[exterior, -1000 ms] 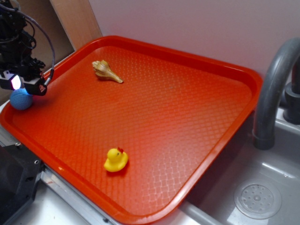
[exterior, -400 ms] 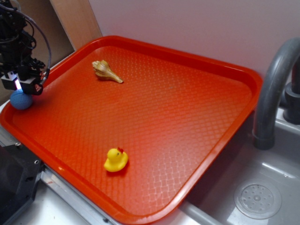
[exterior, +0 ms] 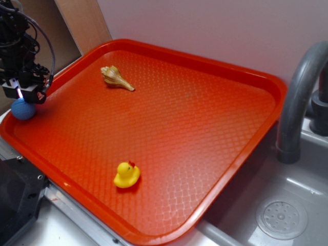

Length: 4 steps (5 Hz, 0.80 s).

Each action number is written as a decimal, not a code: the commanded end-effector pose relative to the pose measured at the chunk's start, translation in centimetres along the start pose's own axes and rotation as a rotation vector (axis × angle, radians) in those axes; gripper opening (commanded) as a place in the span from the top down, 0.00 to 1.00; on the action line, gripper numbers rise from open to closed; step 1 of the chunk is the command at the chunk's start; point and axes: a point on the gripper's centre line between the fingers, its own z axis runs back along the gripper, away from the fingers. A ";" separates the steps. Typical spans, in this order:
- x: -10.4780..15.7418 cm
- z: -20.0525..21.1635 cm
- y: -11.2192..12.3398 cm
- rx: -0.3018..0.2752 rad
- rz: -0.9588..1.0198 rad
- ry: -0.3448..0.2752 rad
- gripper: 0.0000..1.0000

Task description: Grab the blue ball.

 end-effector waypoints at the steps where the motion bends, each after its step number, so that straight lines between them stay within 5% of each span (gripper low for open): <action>1: -2.6 7.2 -6.0 -0.114 -0.143 -0.151 1.00; 2: -3.8 13.1 -9.5 -0.165 -0.224 -0.227 1.00; 4: -5.2 17.9 -11.7 -0.171 -0.298 -0.317 1.00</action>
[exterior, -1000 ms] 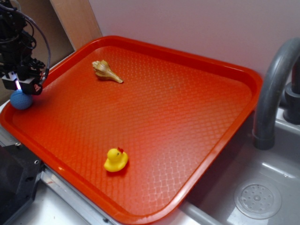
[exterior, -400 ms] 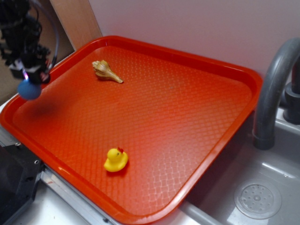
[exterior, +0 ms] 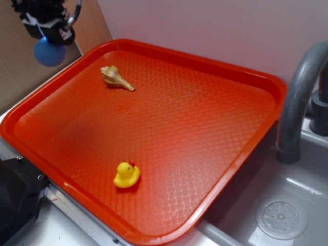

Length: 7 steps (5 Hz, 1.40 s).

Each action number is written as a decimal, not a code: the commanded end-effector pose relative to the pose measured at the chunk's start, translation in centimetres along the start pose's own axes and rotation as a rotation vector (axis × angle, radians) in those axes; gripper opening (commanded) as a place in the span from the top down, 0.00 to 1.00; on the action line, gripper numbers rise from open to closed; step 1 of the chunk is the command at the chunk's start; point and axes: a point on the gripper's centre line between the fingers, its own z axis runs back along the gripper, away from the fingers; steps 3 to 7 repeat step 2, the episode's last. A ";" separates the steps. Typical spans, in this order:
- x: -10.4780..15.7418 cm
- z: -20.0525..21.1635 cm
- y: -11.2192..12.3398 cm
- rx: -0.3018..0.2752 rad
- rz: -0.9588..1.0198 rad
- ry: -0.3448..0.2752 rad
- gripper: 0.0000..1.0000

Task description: Grab the blue ball.

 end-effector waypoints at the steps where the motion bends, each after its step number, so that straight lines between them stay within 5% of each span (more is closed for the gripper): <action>1: -1.6 4.0 -2.5 -0.090 -0.065 -0.138 1.00; 7: -1.8 3.8 -2.3 -0.101 -0.027 -0.152 1.00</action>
